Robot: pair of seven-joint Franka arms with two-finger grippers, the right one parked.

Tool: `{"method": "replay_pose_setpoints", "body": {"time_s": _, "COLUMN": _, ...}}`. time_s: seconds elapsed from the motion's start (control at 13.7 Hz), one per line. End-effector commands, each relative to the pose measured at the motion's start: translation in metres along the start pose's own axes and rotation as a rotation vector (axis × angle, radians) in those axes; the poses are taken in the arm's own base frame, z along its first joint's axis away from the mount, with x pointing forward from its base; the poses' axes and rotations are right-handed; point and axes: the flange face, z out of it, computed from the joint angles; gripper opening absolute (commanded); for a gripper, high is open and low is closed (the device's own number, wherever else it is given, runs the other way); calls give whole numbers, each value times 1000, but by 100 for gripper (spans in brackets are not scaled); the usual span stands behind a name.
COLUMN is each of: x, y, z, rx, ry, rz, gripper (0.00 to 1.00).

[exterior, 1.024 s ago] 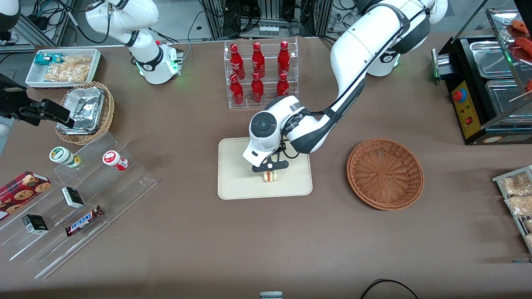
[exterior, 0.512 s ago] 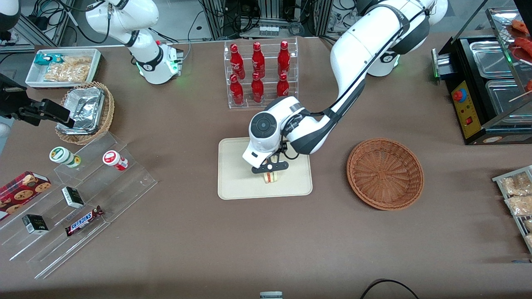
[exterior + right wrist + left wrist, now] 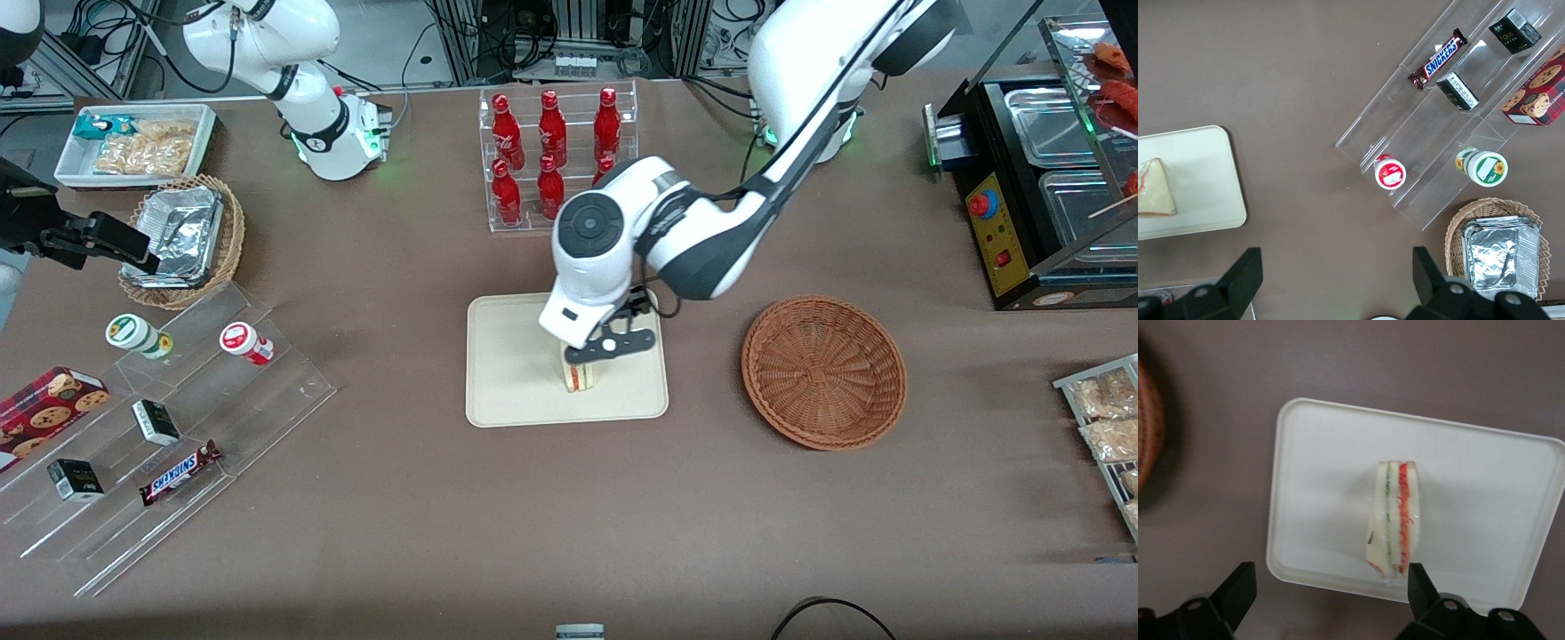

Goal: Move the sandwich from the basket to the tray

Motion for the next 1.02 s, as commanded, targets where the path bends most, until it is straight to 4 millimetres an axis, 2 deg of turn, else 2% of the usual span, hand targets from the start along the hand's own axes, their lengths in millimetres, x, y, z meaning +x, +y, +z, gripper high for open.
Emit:
{"method": "replay_pose_setpoints", "body": {"time_s": 0.0, "x": 18, "y": -36, "z": -14, "rx": 51, "ry": 2, "rz": -17, "gripper": 100}}
{"method": "replay_pose_setpoints", "body": {"time_s": 0.15, "x": 42, "y": -67, "z": -26, "rx": 61, "ry": 0, "rz": -70, "gripper": 100}}
{"method": "replay_pose_setpoints", "body": {"time_s": 0.22, "x": 46, "y": -77, "z": -28, "rx": 79, "ry": -14, "rz": -54, "gripper": 100}}
{"method": "replay_pose_setpoints", "body": {"time_s": 0.59, "x": 79, "y": -157, "z": -54, "rx": 86, "ry": -96, "rz": 43, "gripper": 100}}
{"method": "replay_pose_setpoints", "body": {"time_s": 0.8, "x": 83, "y": -200, "z": -65, "rx": 83, "ry": -116, "rz": 93, "gripper": 100}}
{"method": "replay_pose_setpoints", "body": {"time_s": 0.95, "x": 79, "y": -220, "z": -72, "rx": 78, "ry": -119, "rz": 100, "gripper": 100}}
